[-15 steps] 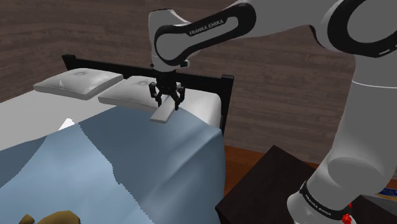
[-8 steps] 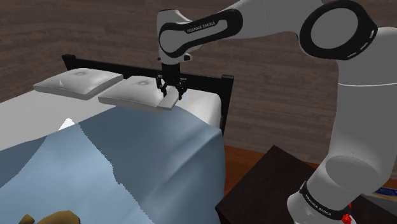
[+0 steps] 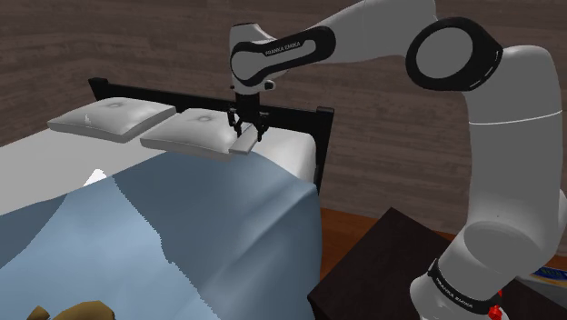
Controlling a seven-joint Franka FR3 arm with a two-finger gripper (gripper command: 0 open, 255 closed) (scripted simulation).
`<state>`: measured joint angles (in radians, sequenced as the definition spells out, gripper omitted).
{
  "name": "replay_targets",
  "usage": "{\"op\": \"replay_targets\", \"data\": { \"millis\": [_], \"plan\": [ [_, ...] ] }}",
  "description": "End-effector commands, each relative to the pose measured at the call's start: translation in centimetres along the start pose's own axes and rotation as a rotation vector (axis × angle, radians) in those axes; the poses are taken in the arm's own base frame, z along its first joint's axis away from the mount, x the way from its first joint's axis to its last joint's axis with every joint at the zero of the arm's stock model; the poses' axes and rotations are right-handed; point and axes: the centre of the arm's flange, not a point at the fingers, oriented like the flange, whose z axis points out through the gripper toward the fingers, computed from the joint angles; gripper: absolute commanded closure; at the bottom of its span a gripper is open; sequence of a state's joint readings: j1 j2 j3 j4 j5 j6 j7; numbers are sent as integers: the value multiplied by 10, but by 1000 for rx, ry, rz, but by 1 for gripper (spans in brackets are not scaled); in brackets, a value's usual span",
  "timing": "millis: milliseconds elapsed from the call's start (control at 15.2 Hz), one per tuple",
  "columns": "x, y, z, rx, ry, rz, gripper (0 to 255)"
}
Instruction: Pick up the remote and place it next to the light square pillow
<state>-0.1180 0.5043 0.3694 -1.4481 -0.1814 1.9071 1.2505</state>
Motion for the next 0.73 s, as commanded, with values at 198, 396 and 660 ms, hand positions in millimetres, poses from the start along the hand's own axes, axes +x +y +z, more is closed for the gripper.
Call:
{"op": "replay_targets", "data": {
  "millis": [198,396,660],
  "plan": [
    [0,0,26,1,0,0,255],
    [1,0,42,1,0,0,255],
    [1,0,63,1,0,0,255]
  ]
}}
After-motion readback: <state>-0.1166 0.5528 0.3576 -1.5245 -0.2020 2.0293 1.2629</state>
